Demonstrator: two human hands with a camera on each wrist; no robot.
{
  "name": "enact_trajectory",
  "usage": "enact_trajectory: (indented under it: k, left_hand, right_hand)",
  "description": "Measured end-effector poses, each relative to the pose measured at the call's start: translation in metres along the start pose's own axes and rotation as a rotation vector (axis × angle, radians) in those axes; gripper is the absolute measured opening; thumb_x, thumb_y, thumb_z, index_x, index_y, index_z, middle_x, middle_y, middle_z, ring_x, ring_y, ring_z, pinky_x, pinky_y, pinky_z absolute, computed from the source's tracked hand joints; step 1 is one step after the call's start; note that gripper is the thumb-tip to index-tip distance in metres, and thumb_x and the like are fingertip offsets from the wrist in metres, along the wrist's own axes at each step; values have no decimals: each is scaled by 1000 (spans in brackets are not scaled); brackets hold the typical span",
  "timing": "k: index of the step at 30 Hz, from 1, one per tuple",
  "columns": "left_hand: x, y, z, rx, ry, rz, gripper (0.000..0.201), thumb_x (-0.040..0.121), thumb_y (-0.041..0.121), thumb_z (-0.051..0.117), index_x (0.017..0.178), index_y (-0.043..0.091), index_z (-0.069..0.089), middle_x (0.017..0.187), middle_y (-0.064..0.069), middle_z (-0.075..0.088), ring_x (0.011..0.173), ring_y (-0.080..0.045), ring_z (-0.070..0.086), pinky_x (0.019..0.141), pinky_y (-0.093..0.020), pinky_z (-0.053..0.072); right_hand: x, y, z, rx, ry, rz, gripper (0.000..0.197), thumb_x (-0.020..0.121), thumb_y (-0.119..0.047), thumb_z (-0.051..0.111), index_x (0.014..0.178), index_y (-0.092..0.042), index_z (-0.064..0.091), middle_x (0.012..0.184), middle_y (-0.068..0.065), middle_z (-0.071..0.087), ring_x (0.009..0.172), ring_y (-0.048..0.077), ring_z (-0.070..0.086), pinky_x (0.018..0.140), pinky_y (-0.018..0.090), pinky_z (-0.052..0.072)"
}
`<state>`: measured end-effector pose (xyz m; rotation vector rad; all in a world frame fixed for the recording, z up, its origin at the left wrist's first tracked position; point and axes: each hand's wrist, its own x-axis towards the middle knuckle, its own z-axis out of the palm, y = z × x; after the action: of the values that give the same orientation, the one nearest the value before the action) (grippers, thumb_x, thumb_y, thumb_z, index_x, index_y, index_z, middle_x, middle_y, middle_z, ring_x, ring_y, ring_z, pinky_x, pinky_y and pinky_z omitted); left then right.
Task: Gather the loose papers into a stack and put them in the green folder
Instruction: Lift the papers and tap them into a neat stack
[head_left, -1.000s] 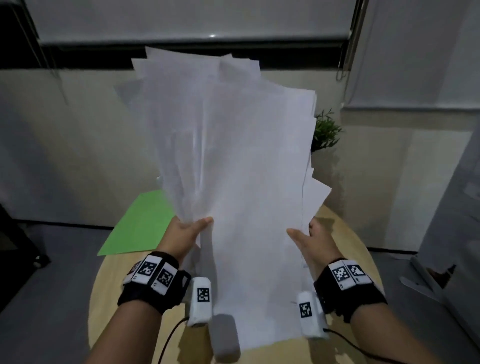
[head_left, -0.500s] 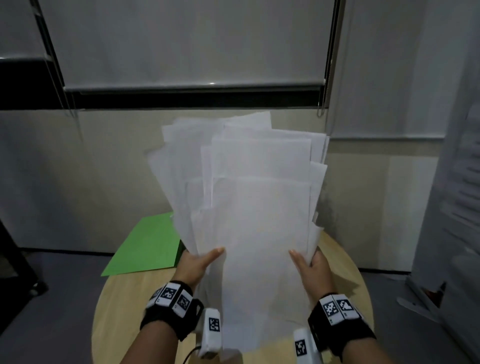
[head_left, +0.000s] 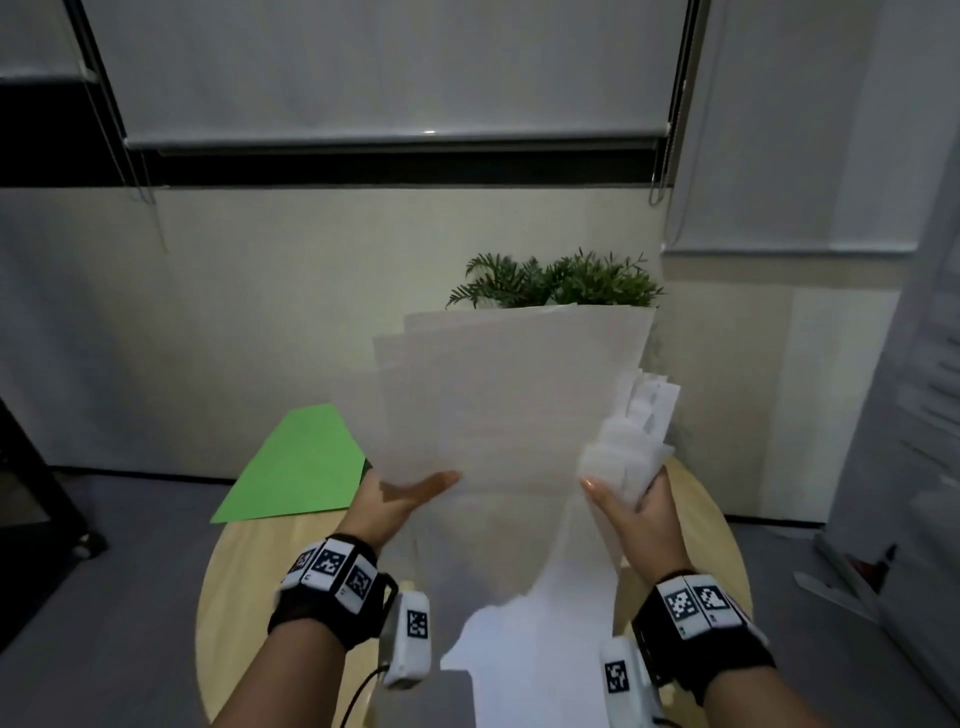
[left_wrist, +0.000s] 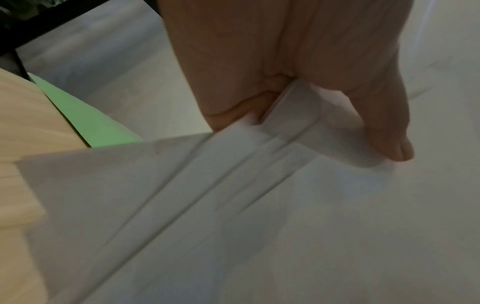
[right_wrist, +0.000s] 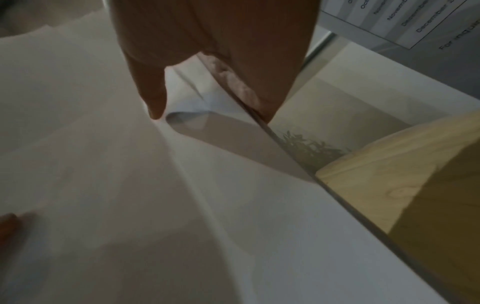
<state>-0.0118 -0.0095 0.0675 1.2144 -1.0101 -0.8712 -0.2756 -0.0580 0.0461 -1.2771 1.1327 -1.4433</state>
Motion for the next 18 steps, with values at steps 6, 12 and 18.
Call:
enact_trajectory:
  k: [6, 12, 18]
  left_hand:
    - [3, -10, 17, 5, 30, 9, 34, 71, 3, 80, 101, 15, 67, 97, 1, 73, 85, -5, 71, 88, -29, 56]
    - [10, -6, 12, 4, 156, 78, 25, 71, 4, 80, 88, 18, 67, 89, 5, 71, 70, 4, 68, 79, -24, 55]
    - [16, -11, 0, 6, 185, 15, 17, 73, 10, 80, 85, 15, 69, 88, 2, 72, 86, -20, 68, 92, -44, 54]
  right_hand:
    - [-1, 1, 20, -79, 138, -30, 32, 87, -13, 65, 116, -6, 52, 106, 13, 63, 101, 31, 61, 82, 34, 47]
    - [-4, -3, 30, -75, 167, -65, 41, 87, -16, 66, 124, -5, 53, 107, 8, 63, 99, 25, 61, 82, 30, 49]
    - [-9, 4, 33, -25, 61, -20, 48, 78, -19, 76, 119, -13, 51, 105, -4, 66, 94, 10, 65, 77, 24, 56]
